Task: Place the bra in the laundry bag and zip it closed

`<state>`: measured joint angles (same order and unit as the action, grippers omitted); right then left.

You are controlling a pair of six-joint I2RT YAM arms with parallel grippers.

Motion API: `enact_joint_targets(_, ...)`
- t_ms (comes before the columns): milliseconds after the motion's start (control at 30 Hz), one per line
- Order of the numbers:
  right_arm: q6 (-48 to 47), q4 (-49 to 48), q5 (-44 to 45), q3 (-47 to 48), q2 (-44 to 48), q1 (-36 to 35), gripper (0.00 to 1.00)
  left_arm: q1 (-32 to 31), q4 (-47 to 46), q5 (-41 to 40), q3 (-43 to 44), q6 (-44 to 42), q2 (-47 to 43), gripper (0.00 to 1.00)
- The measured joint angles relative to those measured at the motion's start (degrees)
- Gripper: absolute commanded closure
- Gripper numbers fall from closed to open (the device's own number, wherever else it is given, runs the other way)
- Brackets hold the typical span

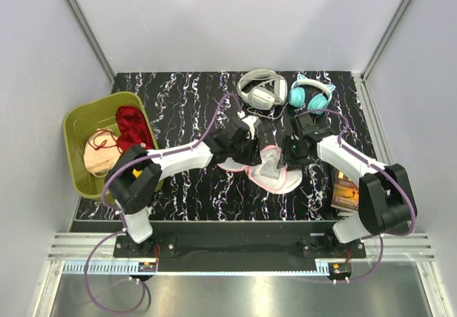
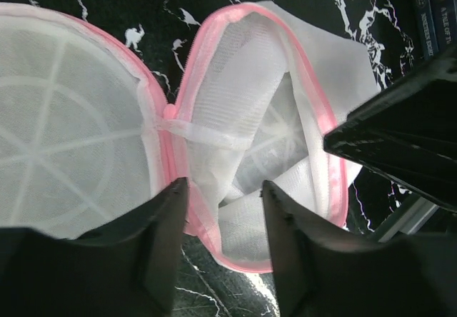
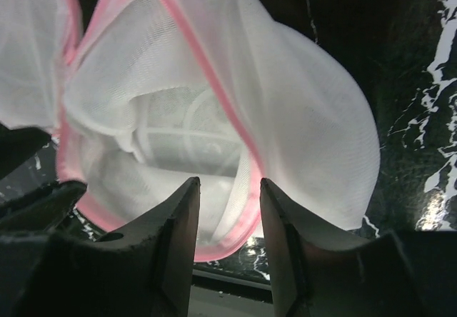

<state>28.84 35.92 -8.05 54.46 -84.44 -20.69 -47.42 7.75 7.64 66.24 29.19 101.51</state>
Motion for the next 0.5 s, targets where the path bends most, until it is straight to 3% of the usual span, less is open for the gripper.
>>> enact_joint_targets(500, -2.1, -3.3, 2.0, -2.0, -4.7, 0.2, 0.67, -3.7, -1.0, 4.1, 3.4, 3.8, 2.1, 0.73)
